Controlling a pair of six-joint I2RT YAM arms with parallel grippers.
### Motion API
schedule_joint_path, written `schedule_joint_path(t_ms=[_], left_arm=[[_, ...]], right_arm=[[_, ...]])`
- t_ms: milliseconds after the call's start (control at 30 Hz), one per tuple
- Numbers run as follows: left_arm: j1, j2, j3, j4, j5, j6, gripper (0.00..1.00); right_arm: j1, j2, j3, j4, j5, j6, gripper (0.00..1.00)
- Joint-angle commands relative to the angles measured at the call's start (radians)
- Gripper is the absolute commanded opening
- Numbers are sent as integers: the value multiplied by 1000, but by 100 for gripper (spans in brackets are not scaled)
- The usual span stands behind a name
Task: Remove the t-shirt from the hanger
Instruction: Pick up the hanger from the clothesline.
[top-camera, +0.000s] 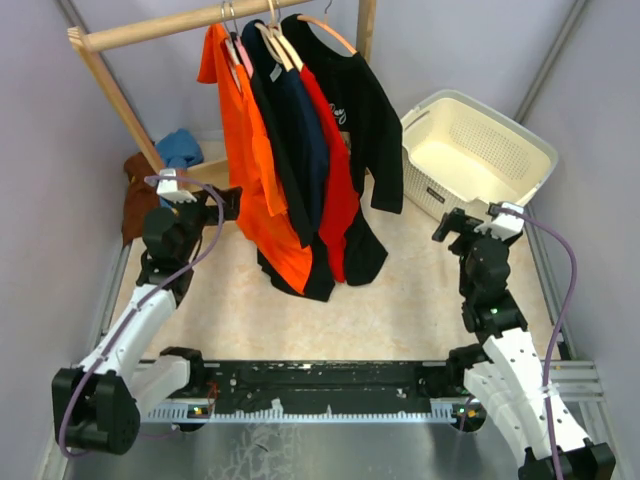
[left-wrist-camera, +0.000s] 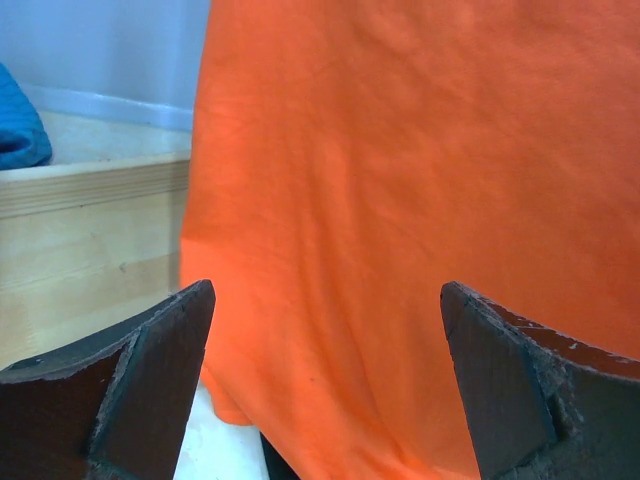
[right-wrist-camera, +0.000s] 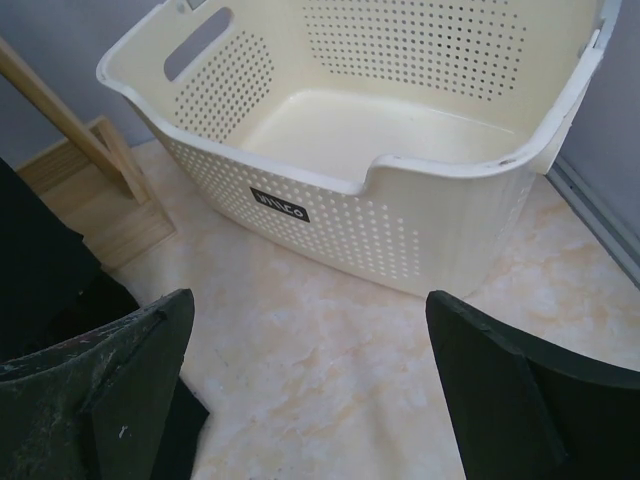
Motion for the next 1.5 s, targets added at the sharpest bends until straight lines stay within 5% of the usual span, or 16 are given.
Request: schedule_joint_path(t_ms=[0, 500, 1133, 1467], left_arm=[[-2, -63, -57, 89, 32, -33, 100], [-3, -160, -74, 25, -79, -122, 100], [-3, -179, -24, -60, -38, -66, 100], [-3, -187, 84, -178, 84, -33, 100]], right_arm=[[10, -12, 60, -13, -28, 5, 99], [10, -47, 89, -60, -44, -11, 99], [10, -53, 188, -93, -139, -19, 99], [10, 156, 519, -77, -356, -2, 99]])
